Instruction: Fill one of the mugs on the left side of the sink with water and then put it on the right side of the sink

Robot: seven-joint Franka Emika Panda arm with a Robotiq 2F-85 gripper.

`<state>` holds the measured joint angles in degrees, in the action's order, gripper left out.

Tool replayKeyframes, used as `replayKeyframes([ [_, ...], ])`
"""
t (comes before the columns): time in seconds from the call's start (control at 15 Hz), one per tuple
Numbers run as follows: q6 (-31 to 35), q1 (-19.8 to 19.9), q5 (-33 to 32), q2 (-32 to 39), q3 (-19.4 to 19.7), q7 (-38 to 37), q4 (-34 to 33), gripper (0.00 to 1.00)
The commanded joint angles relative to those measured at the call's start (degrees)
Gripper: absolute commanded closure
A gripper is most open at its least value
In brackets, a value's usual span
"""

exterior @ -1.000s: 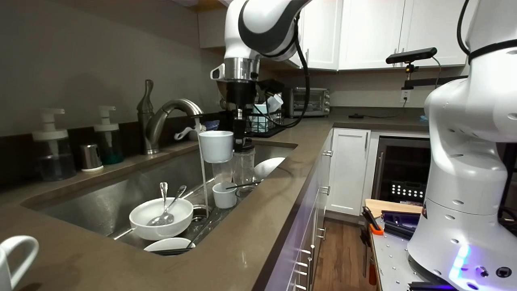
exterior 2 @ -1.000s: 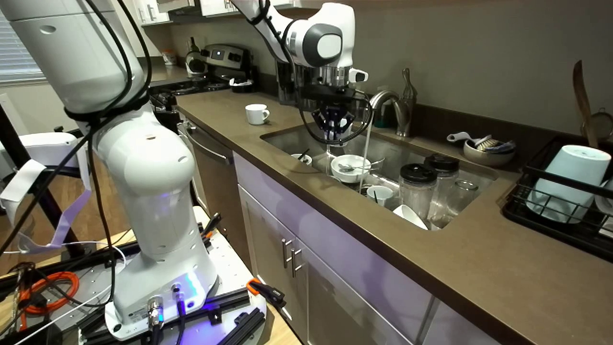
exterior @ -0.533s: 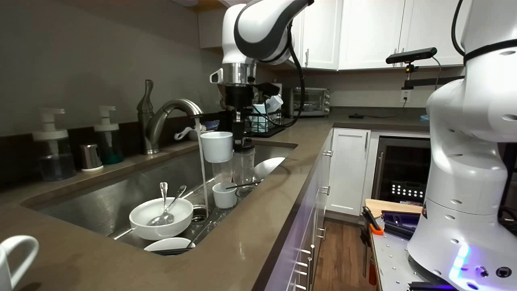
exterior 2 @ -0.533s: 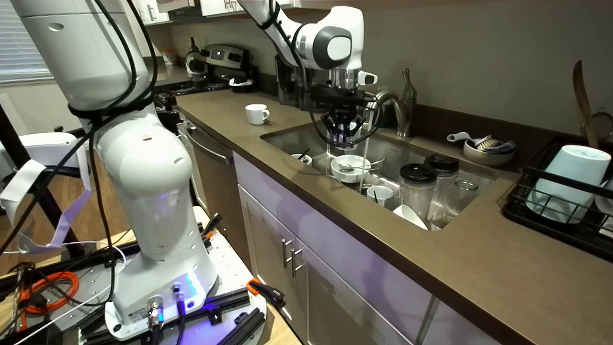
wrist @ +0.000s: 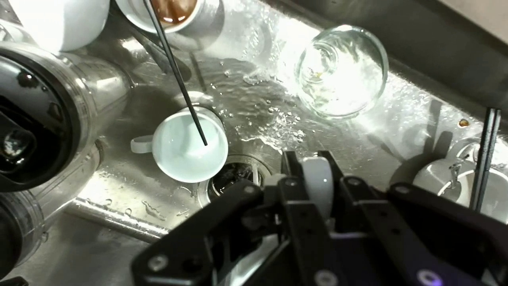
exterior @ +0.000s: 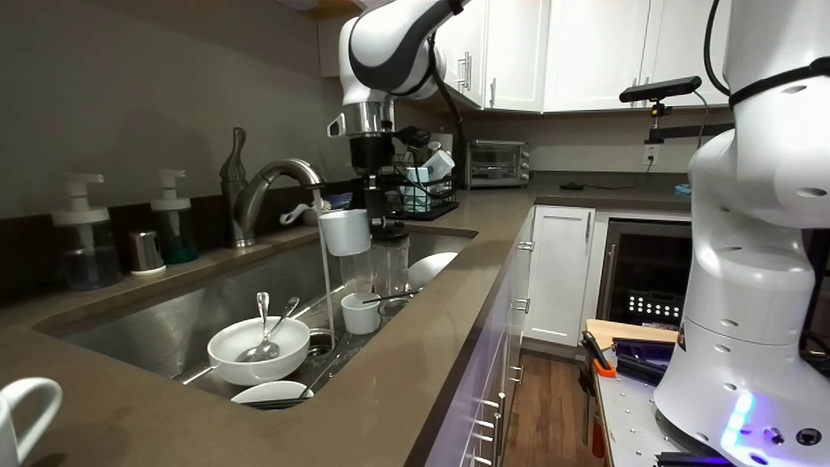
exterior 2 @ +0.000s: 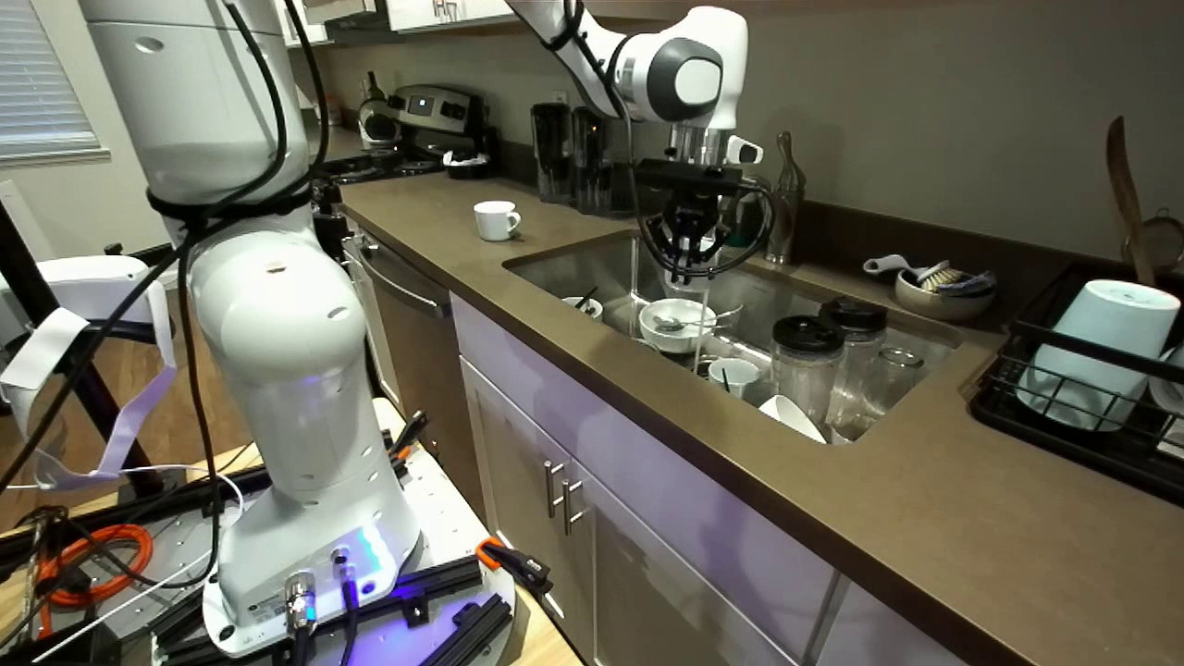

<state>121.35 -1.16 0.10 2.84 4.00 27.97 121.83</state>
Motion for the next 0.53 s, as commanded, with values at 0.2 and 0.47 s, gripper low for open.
replayKeyframes([
  [0.2,-3.28,3.06,1.26,6.32,-1.31,2.96,-8.14,0.95],
  [0.47,-1.38,3.25,-0.21,6.81,-1.68,0.84,-7.26,0.84],
])
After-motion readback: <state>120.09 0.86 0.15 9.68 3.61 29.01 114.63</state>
